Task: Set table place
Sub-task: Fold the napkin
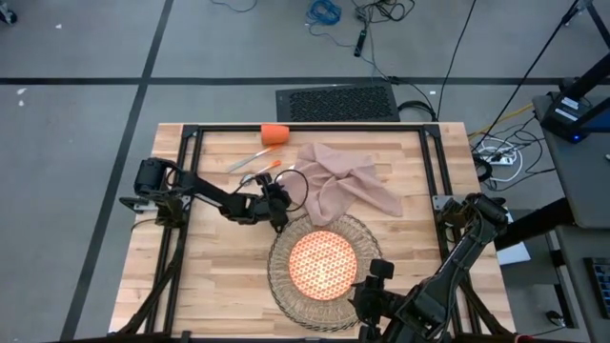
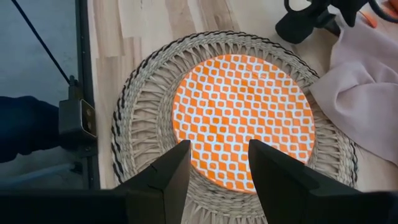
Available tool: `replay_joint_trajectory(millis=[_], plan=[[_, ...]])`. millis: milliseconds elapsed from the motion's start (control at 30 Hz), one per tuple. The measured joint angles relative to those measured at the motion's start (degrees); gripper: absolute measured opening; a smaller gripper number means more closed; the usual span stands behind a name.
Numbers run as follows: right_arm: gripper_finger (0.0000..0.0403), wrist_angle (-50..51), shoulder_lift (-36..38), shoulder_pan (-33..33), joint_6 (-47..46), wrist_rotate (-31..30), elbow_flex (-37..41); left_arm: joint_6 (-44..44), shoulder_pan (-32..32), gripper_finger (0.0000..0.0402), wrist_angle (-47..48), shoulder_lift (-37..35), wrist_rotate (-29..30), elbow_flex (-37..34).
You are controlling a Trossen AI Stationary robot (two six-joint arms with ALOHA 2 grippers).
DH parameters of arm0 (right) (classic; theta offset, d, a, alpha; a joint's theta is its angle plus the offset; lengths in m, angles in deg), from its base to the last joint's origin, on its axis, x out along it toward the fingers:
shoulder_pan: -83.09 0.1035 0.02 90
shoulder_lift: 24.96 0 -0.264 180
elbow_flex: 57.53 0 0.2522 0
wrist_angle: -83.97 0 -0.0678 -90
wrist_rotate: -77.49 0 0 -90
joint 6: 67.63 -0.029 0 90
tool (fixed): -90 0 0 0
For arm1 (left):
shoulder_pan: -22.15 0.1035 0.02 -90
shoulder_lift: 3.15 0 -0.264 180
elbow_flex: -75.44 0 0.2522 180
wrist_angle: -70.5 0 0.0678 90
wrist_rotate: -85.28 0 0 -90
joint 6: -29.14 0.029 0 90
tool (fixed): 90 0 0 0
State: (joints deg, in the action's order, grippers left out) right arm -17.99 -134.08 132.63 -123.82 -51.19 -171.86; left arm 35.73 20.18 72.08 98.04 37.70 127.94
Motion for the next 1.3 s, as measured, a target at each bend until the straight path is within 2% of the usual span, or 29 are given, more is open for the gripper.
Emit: replay_joint_trajectory(millis=[133, 267, 400, 667, 933, 1100, 1300], plan=[[0.0151, -0.3, 0.0, 0.0, 0.1, 0.0, 0.0, 0.2, 1.5, 0.0089, 0.7, 0.0, -1.2, 0.0], [0.0151, -1.1, 0.0, 0.0, 0.5, 0.0, 0.0, 0.2, 2.6, 0.0048, 1.0, -0.1, -4.7, 0.1], [0.0151, -1.6, 0.0, 0.0, 0.9, 0.0, 0.0, 1.7, 2.7, 0.0008, 1.4, -0.1, -4.9, 0.1], [0.0151, -1.5, 0.0, -0.4, 2.0, -0.2, 0.0, 7.5, 0.5, 0.0000, 4.8, -1.6, -0.3, 0.9], [0.0151, -3.4, 0.0, -5.4, 4.7, -3.7, 2.1, 17.8, -4.4, 0.0000, 15.6, -9.4, 3.6, 12.4], [0.0151, -12.2, -0.1, -9.4, 12.3, -3.7, 7.4, 18.2, -4.9, 0.0000, 29.5, -14.7, 3.1, 21.3], [0.0151, -13.9, -0.1, -11.3, 15.2, -14.2, 9.6, 17.9, -6.7, 0.0000, 42.7, -17.4, 3.3, 30.2]])
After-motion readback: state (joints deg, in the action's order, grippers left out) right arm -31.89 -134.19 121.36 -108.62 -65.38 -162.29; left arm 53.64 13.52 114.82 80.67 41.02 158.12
